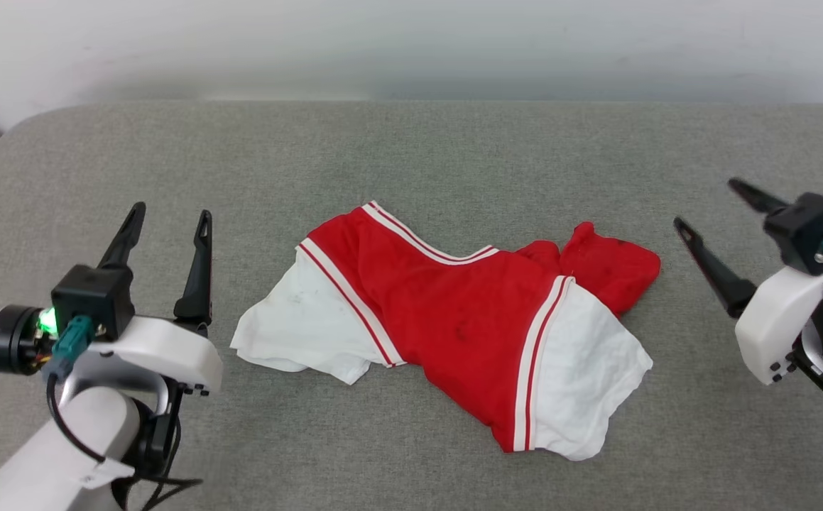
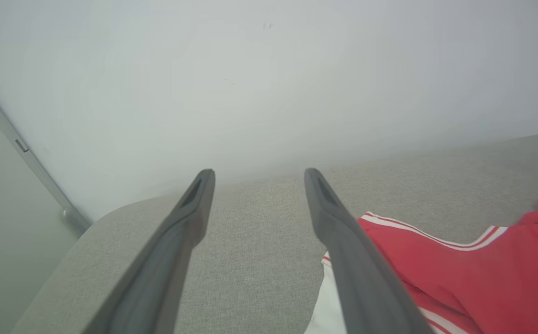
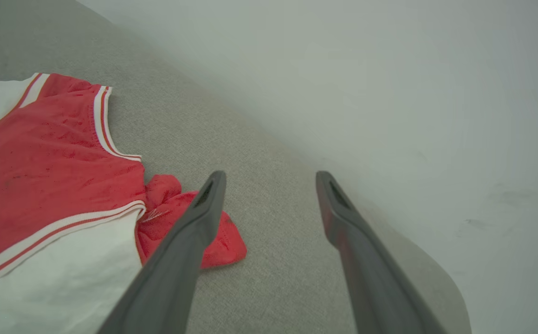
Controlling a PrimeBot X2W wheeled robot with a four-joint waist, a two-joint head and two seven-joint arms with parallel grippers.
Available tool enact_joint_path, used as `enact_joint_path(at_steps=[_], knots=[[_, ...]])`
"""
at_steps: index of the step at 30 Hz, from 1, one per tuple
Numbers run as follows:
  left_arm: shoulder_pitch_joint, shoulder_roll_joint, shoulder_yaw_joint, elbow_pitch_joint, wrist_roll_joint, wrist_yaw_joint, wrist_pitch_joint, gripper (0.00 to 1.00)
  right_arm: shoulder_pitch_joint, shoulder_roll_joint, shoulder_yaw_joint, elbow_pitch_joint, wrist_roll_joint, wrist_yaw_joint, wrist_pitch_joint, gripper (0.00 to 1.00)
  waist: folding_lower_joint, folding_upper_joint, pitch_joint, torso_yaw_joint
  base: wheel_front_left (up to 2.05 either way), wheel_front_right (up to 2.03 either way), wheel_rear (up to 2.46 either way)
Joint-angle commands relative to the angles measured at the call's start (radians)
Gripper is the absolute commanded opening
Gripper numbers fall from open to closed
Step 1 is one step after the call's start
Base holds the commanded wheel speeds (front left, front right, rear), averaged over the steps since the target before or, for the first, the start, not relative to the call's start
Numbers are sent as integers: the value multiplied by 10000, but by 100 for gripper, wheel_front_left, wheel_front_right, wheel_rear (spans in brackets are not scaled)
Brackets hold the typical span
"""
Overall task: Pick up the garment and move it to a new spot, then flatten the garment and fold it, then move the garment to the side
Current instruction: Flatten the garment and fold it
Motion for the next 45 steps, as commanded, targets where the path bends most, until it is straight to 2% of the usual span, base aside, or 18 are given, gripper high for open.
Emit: enact_joint_path(at_steps=[1, 3, 7, 11, 14, 19, 24, 29, 31, 34, 38, 45], knots=[[326, -177, 394, -207, 302, 44, -21, 100, -261, -289, 335, -120, 452, -7, 527, 100, 1, 0, 55, 59, 0, 0, 0], [920, -549, 1088, -494, 894, 39, -22, 100, -441, -830, 1092, -323, 1322, -7, 1703, 100, 1, 0, 121, 139, 0, 0, 0], [1834, -1415, 2329, -938, 1881, -225, -23, 100, -800, -1511, 2036, -627, 2946, -7, 3771, 100, 1, 0, 289, 286, 0, 0, 0], [2501, -2348, 3302, -1173, 2715, -687, -24, 100, -1135, -1878, 2606, -661, 4009, -7, 5312, 100, 1, 0, 562, 446, 0, 0, 0], [2768, -2988, 3804, -1120, 3202, -1170, -24, 100, -1323, -1944, 2990, -457, 4434, -7, 6049, 100, 1, 0, 800, 607, 0, 0, 0], [2850, -3836, 4476, -999, 3920, -1952, -23, 100, -1737, -1716, 3727, 159, 4481, -7, 6352, 100, 1, 0, 1196, 895, 0, 0, 0], [2559, -4456, 5181, -861, 4470, -2691, -25, 100, -2048, -1296, 4441, 1177, 4616, -5, 6095, 100, 1, 0, 1582, 1088, 0, 0, 0], [2473, -4929, 5696, -704, 4940, -3232, -25, 100, -1873, -1068, 5649, 1804, 5014, 13, 5953, 100, 1, 0, 1717, 1148, 0, 0, 0], [2527, -5087, 5905, -653, 5096, -3397, -25, 100, -1968, -1052, 5830, 1930, 5128, 16, 5615, 0, 1, 0, 1672, 1097, 0, 0, 0], [2620, -5203, 6232, -529, 5289, -3655, -25, 100, -2228, -1172, 5877, 2008, 5303, 10, 4999, 0, 1, 0, 1456, 953, 0, 0, 0], [2601, -5251, 6558, -398, 5552, -3956, -25, 100, -2435, -1645, 5779, 1868, 5486, -10, 4216, 0, 1, 0, 1041, 775, 0, 0, 0], [2122, -4873, 6899, -101, 5872, -4503, -25, 100, -2167, -2601, 5143, 1045, 5742, -7, 3091, 0, 1, 0, 400, 508, 0, 0, 0]])
